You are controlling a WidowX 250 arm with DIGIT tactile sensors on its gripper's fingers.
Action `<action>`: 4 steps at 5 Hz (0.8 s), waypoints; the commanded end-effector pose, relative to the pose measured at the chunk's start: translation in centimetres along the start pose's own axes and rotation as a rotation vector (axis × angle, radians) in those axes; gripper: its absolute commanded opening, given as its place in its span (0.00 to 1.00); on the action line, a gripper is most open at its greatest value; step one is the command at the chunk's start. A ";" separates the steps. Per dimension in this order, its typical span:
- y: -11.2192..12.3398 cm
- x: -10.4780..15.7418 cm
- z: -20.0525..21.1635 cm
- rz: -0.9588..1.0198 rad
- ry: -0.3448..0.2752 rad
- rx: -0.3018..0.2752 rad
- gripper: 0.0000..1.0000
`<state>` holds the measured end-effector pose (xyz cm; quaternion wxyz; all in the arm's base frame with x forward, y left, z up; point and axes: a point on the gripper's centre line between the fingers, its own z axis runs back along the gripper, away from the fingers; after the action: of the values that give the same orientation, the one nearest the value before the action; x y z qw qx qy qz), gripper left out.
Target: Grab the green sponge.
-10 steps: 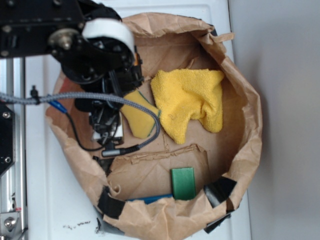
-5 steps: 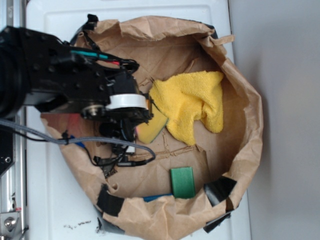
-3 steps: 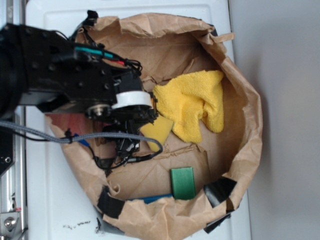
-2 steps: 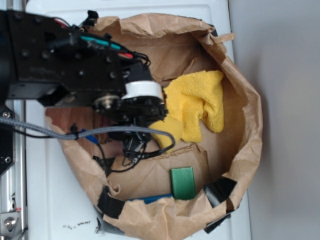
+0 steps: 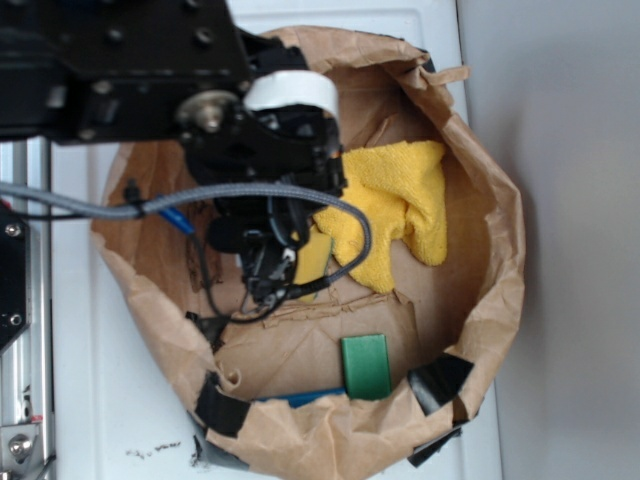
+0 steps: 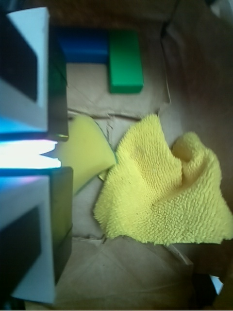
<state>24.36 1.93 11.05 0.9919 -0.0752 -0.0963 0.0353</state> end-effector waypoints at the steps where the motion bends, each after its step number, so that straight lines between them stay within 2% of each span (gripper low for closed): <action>1: 1.5 1.6 1.6 0.002 -0.067 0.016 1.00; 2: 1.5 1.6 1.6 0.002 -0.067 0.016 1.00; 4: 0.3 2.5 -2.1 -0.354 -0.005 -0.078 1.00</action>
<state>25.37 0.81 8.05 0.9800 -0.1088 -0.0814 -0.1454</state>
